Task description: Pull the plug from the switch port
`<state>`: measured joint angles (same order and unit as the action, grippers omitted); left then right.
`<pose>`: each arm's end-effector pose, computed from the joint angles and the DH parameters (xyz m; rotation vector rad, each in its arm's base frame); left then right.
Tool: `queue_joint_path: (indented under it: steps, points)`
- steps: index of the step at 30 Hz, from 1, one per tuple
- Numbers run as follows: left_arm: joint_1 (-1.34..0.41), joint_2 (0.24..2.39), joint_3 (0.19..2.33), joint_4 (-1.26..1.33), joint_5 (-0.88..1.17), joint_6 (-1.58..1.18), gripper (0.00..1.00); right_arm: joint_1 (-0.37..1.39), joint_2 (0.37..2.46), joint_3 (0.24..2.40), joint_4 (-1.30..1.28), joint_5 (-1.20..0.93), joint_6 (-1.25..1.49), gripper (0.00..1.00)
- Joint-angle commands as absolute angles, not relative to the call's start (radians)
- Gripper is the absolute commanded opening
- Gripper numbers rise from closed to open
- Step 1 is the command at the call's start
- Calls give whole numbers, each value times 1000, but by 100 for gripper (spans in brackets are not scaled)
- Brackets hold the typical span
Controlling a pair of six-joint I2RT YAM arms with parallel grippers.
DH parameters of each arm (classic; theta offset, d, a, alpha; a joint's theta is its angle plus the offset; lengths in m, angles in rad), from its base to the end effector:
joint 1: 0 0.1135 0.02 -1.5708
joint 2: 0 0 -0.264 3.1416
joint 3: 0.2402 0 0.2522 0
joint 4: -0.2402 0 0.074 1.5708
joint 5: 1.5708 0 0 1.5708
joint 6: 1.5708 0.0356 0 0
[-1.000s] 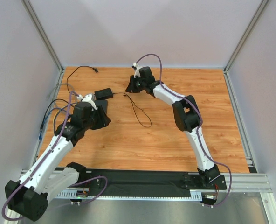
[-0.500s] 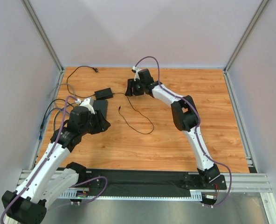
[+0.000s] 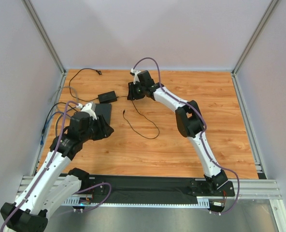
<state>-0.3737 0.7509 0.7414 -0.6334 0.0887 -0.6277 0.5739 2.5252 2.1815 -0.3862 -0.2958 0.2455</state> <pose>0.1479 -0.0614 0.2857 -0.2395 2.2768 -0.6389 0.4704 0.3164 0.1680 -0.5448 2.3192 0.7482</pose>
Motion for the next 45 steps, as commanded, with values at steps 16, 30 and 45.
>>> queue_joint_path:
  steps: [16, 30, 45]
  points:
    - [-379, 721, 788, -689, 66, -675, 57, 586, 2568, 2238, -420, -186, 278, 15]
    - [-379, 735, 836, -736, 29, -681, 57, 450, 2070, 1582, -81, 205, 403, 0]
    - [-380, 781, 865, -724, 81, -690, 56, 42, 1594, 1128, -262, 448, 480, 0]
